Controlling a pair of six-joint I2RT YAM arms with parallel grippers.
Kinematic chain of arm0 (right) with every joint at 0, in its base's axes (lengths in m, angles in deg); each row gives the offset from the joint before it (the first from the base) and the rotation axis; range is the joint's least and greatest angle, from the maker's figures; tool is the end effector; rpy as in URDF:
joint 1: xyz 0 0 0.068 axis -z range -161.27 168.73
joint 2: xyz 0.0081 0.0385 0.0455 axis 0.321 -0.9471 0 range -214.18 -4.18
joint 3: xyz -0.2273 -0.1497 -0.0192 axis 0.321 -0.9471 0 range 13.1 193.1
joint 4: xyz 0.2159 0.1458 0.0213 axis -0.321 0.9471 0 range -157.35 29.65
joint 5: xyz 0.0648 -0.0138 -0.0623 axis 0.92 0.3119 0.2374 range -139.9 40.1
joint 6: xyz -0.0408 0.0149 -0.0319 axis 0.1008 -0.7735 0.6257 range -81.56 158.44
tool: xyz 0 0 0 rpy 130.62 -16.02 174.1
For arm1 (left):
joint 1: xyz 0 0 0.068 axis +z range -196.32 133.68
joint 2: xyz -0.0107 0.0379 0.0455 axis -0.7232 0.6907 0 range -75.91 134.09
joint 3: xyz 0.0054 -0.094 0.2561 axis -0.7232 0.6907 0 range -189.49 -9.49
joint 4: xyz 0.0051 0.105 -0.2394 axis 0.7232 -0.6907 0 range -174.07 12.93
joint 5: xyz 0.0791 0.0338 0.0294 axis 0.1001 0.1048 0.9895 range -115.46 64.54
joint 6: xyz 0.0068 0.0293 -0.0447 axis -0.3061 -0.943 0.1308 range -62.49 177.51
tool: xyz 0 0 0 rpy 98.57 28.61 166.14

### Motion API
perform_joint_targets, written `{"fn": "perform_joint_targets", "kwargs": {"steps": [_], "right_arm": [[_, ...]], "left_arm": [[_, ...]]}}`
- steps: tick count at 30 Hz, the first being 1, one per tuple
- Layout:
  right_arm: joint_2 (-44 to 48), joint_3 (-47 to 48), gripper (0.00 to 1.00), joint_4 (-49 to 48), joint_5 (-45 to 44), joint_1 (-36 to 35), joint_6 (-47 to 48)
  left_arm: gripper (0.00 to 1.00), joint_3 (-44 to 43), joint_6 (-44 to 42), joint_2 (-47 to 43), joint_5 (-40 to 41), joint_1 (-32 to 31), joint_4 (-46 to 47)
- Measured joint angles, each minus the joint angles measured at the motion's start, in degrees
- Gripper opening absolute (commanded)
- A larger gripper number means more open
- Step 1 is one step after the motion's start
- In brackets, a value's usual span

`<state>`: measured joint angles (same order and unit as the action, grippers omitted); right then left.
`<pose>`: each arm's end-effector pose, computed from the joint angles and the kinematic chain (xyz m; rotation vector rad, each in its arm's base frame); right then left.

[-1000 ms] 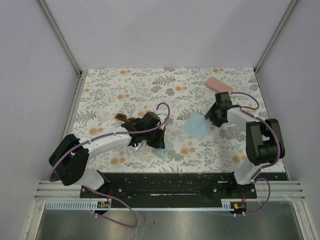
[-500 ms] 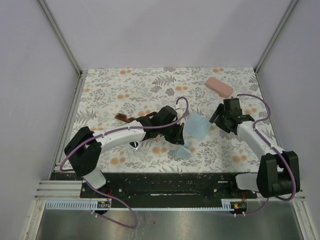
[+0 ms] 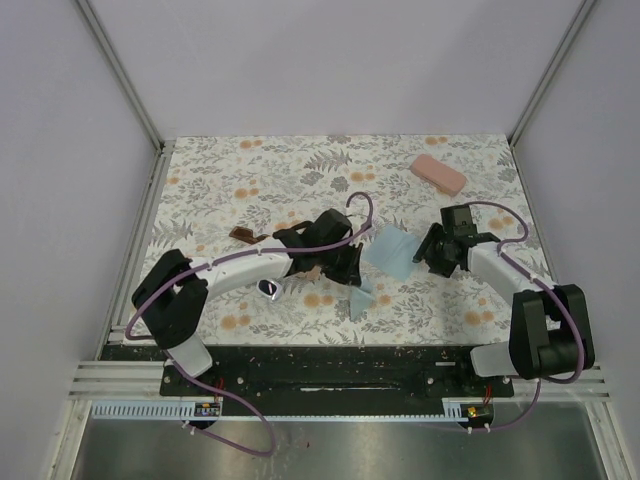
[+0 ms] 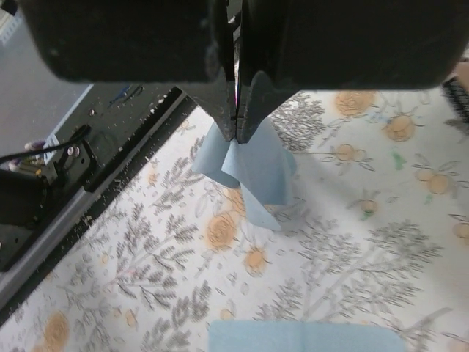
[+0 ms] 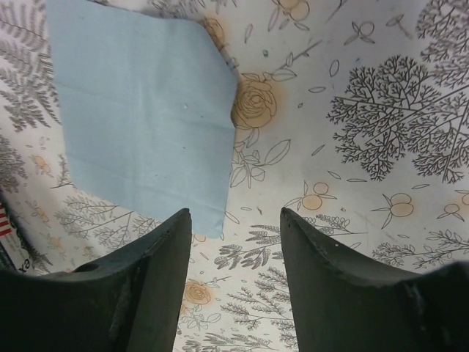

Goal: Organize the sunglasses

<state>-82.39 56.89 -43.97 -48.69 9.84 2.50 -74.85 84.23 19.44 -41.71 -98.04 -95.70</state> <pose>0.2573 0.0409 0.1903 0.6033 2.5417 0.3129 0.2143 -0.2874 0.2248 0.7015 2.5142 -0.9107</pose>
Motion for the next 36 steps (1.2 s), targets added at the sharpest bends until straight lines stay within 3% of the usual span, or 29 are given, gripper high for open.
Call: {"fn": "perform_joint_targets", "kwargs": {"steps": [4, 5, 6, 7, 8, 12, 16, 20, 23, 26, 29, 36], "right_arm": [[-1.88, -1.42, 0.57, 0.02, 1.60, 0.00, -1.20], [-1.88, -1.60, 0.56, 0.04, 1.77, 0.00, -1.29], [-1.88, -1.88, 0.55, 0.00, 2.12, 0.00, -1.51], [-1.88, -2.19, 0.54, -0.09, 2.64, 0.00, -1.73], [-1.88, -2.56, 0.52, -0.28, 3.06, 0.00, -1.99], [-1.88, -4.59, 0.52, -1.88, 5.18, -0.13, -3.28], [-2.12, -5.95, 0.50, -2.62, 5.57, -1.64, -4.87], [-3.43, -5.73, 0.46, -4.90, 6.40, -2.16, -6.10], [-4.85, -5.07, 0.36, -6.25, 6.64, -2.64, -6.67], [-6.88, -4.13, 0.12, -7.63, 7.02, -3.72, -7.28], [-8.68, -3.98, 0.00, -9.79, 8.02, -4.63, -7.87], [-7.87, -4.79, 0.00, -10.51, 8.48, -5.51, -8.09]], "left_arm": [[0.01, -3.34, -0.44, 1.29, 0.24, 4.22, -1.84], [0.07, -4.57, -0.59, 1.95, 0.35, 5.60, -1.88], [0.18, -6.25, -0.76, 2.86, 0.52, 7.26, -1.88], [0.41, -8.00, -1.01, 3.87, 0.72, 8.61, -1.81], [0.55, -9.40, -1.31, 4.72, 1.01, 9.75, -1.73], [0.78, -15.56, -1.77, 8.79, 2.16, 12.31, -2.03], [0.79, -15.69, -1.66, 9.14, 2.38, 11.61, -1.01], [0.79, -10.08, -1.62, 6.08, 2.54, 10.54, 0.00], [0.79, -4.52, -1.38, 1.53, 2.67, 9.92, 0.13], [0.78, -0.68, -1.05, -3.19, 3.02, 9.88, 0.24], [0.78, 1.60, -0.59, -6.88, 3.54, 9.88, 0.28], [0.77, 4.74, 0.09, -10.64, 6.56, 8.85, -0.72]]}}
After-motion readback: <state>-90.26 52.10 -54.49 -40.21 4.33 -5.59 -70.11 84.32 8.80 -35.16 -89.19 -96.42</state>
